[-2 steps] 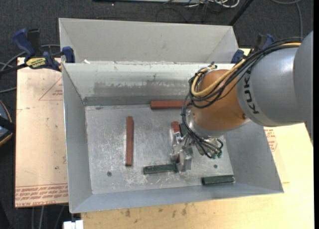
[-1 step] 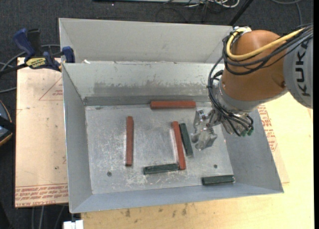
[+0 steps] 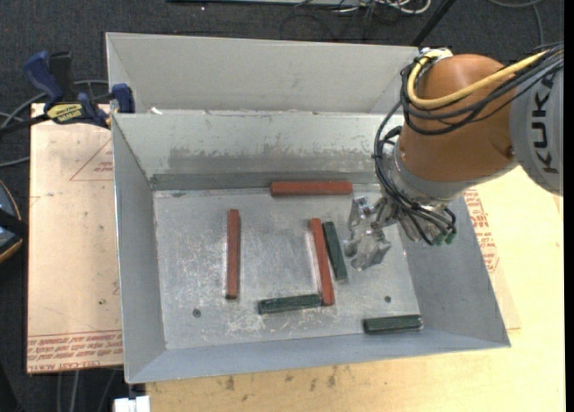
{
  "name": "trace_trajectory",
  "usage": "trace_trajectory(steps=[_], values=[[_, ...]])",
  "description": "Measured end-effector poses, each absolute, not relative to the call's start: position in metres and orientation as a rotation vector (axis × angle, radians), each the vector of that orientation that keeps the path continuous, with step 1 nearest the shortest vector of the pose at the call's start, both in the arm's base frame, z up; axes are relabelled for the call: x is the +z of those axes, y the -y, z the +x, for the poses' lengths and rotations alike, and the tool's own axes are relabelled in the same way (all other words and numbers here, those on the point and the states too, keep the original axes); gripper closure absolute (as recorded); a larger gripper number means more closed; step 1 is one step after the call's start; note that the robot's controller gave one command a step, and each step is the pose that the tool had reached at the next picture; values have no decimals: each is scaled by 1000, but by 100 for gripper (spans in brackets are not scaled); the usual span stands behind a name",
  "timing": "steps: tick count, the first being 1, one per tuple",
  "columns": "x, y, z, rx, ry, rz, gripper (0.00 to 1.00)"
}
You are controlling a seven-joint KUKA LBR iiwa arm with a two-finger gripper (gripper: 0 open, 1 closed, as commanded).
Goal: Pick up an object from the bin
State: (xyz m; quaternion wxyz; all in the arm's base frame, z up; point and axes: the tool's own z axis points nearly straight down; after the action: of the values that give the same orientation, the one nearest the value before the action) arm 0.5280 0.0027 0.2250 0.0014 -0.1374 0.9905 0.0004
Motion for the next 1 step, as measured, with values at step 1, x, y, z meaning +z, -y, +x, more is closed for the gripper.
trace_trajectory(steps=[1], values=[[151,0,528,3,-3081,-622,0]])
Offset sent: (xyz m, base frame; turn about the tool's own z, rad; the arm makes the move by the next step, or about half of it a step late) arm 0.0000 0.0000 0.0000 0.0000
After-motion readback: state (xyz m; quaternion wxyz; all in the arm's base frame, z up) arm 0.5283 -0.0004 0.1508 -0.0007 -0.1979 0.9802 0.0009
